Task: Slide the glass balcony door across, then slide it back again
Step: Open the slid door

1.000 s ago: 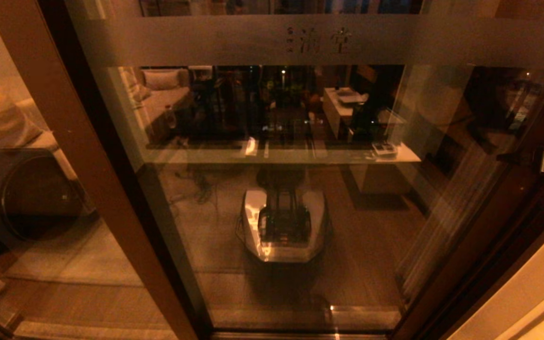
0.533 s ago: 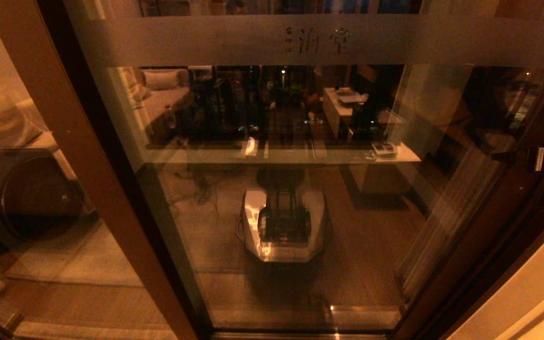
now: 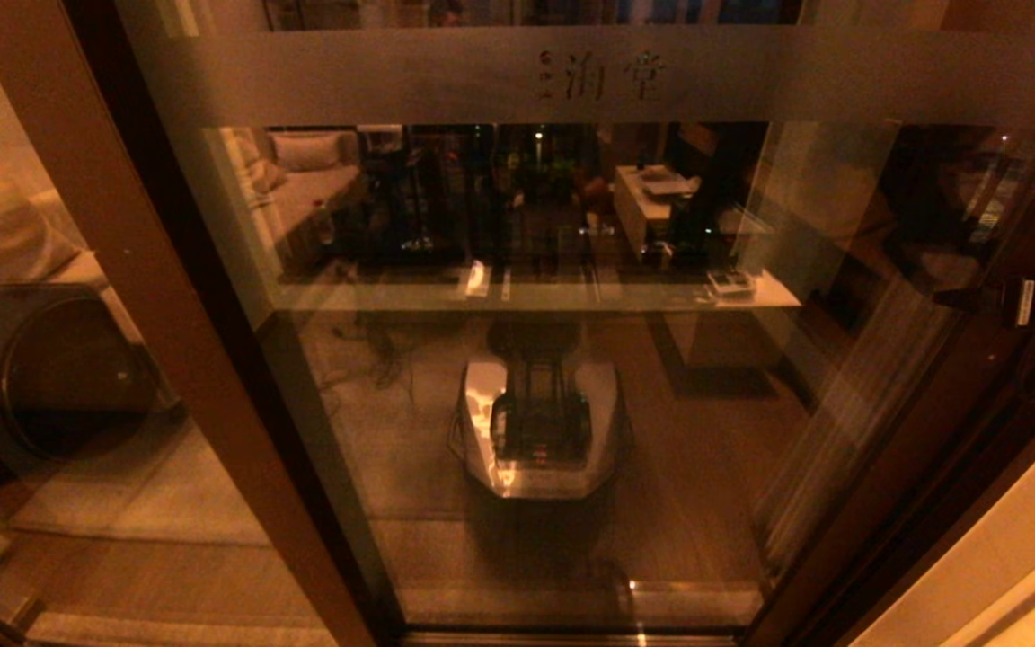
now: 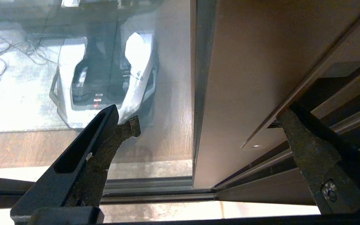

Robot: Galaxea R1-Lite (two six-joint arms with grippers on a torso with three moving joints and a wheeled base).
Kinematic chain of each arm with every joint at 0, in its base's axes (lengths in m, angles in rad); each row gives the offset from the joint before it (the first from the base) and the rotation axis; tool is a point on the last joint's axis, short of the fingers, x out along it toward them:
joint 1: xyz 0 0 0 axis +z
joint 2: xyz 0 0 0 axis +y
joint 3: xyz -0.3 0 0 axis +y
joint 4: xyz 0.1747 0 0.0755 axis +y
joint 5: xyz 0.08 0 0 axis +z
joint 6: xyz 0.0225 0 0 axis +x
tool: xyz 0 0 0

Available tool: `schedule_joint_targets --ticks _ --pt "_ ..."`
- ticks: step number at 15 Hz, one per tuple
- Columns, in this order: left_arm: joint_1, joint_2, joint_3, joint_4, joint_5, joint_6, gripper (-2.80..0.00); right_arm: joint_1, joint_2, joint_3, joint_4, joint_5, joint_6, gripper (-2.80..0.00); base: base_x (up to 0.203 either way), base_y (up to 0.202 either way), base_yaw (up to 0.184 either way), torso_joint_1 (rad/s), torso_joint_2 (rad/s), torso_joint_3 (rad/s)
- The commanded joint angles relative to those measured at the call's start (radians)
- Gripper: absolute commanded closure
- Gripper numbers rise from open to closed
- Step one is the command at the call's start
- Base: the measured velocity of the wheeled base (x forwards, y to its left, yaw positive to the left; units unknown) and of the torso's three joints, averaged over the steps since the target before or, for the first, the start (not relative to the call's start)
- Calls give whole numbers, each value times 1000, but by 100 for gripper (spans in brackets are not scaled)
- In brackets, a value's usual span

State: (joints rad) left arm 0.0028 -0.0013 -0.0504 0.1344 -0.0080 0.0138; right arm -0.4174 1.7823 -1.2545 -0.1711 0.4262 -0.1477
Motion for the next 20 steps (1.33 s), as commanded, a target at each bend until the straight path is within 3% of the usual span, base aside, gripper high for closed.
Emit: schedule_joint_targets --ticks 1,15,20 --pt "0 1 0 1 0 0 0 8 -12 1 -2 8 -1 -280 0 0 0 0 0 0" --pt "0 1 0 1 0 0 0 47 -40 28 -1 6 0 -280 0 0 0 0 0 0" --pt "0 1 0 1 0 0 0 103 -63 67 -1 -22 -1 -280 0 0 0 0 0 0"
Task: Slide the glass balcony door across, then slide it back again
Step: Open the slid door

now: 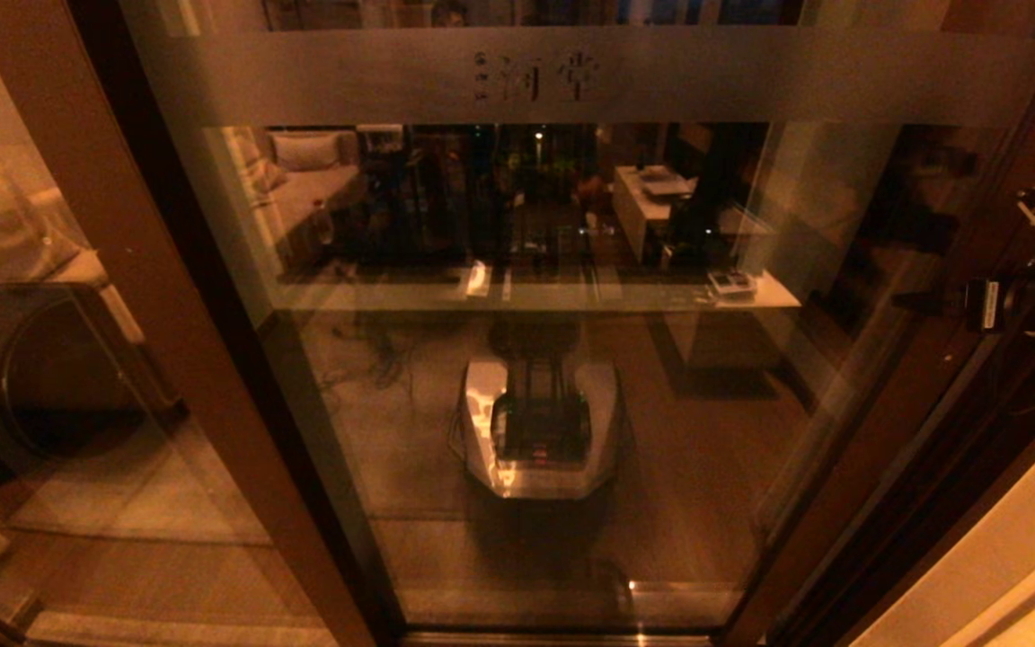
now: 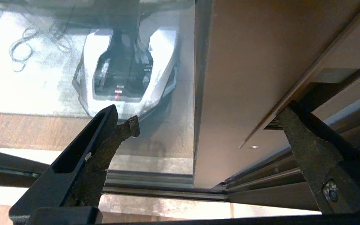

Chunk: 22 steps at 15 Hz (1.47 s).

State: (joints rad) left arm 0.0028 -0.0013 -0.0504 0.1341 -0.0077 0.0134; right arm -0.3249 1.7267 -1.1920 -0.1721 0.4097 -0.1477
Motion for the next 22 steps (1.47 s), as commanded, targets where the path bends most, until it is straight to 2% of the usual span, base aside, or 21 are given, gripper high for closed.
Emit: schedule_joint_targets --ticks 1,12,22 --pt "0 1 0 1 0 0 0 20 -9 5 0 -14 -1 -280 0 0 0 0 0 0" --pt "0 1 0 1 0 0 0 97 -50 45 0 -37 0 -280 0 0 0 0 0 0" --pt "0 1 0 1 0 0 0 121 -80 70 0 -39 1 -280 0 0 0 0 0 0"
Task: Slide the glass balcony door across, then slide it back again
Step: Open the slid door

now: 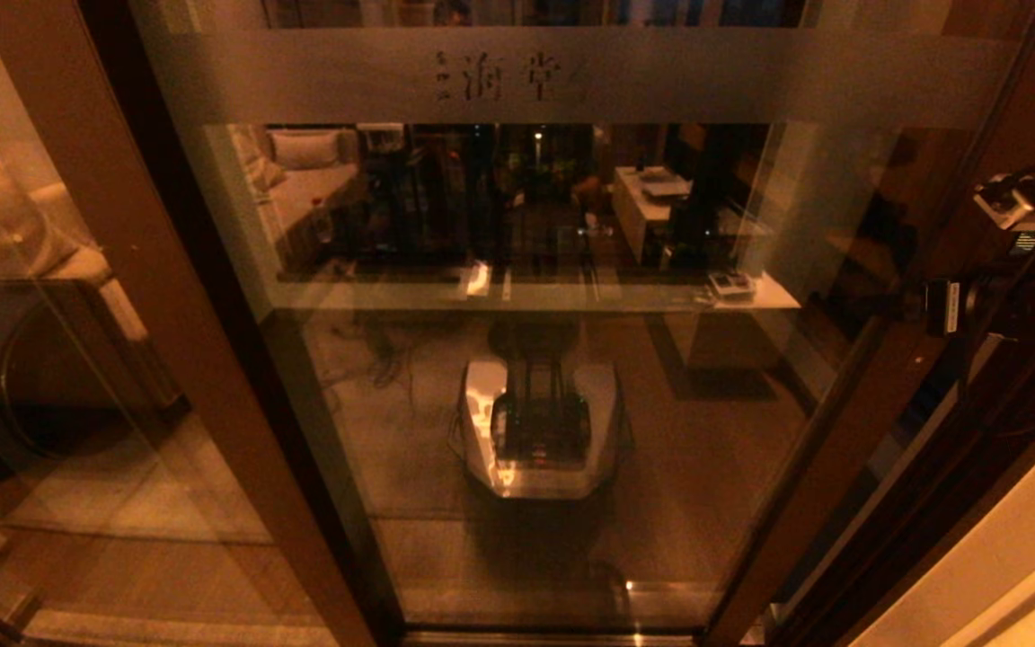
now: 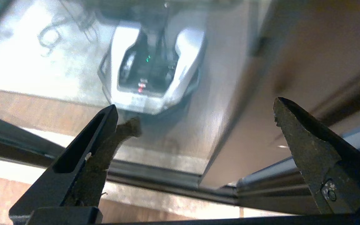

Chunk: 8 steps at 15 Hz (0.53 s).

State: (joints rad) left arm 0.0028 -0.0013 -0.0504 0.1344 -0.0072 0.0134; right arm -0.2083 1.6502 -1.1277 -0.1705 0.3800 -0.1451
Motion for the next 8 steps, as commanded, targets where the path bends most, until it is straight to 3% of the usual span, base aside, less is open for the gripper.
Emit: schedule_joint_targets --ticks 1,8 --pt "0 1 0 1 0 0 0 10 -10 13 -1 -9 -1 -280 0 0 0 0 0 0" --pt "0 1 0 1 0 0 0 -26 -144 102 -1 -6 1 -280 0 0 0 0 0 0"
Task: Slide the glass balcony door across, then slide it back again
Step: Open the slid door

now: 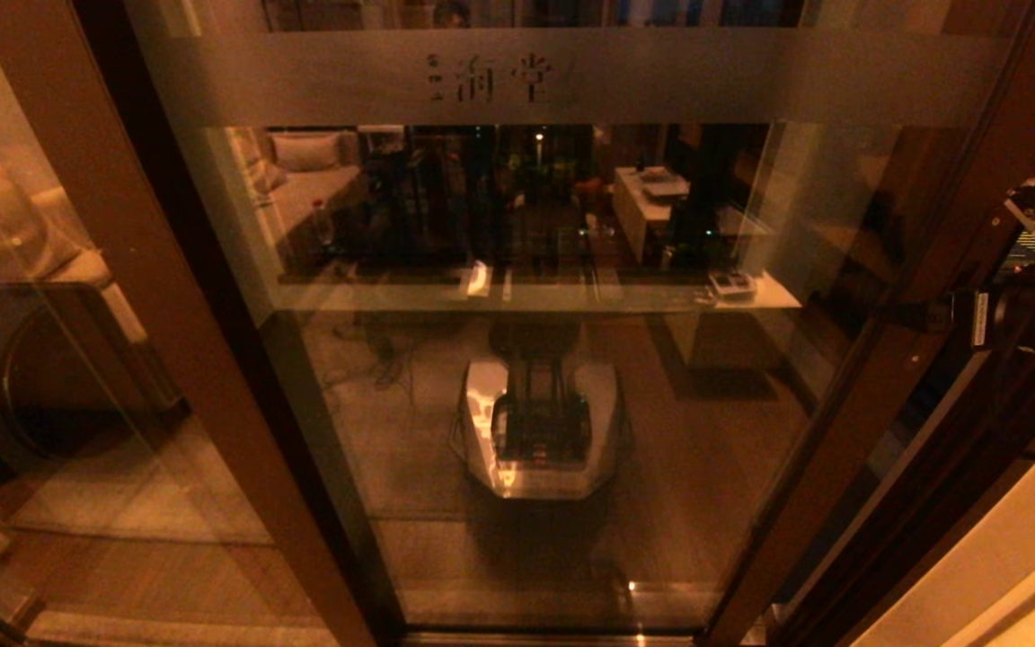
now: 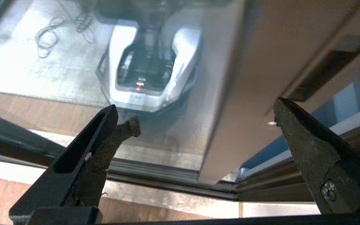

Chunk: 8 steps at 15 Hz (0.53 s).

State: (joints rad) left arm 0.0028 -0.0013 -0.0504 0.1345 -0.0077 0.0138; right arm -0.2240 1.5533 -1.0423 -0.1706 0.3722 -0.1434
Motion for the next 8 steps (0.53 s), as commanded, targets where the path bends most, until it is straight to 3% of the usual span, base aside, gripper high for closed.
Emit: schedule_joint_targets --ticks 1,8 --pt "0 1 0 1 0 0 0 -20 -82 40 -1 2 -1 0 0 0 0 0 0 0" --pt "0 1 0 1 0 0 0 -96 -252 66 98 -19 -2 0 0 0 0 0 0 0"
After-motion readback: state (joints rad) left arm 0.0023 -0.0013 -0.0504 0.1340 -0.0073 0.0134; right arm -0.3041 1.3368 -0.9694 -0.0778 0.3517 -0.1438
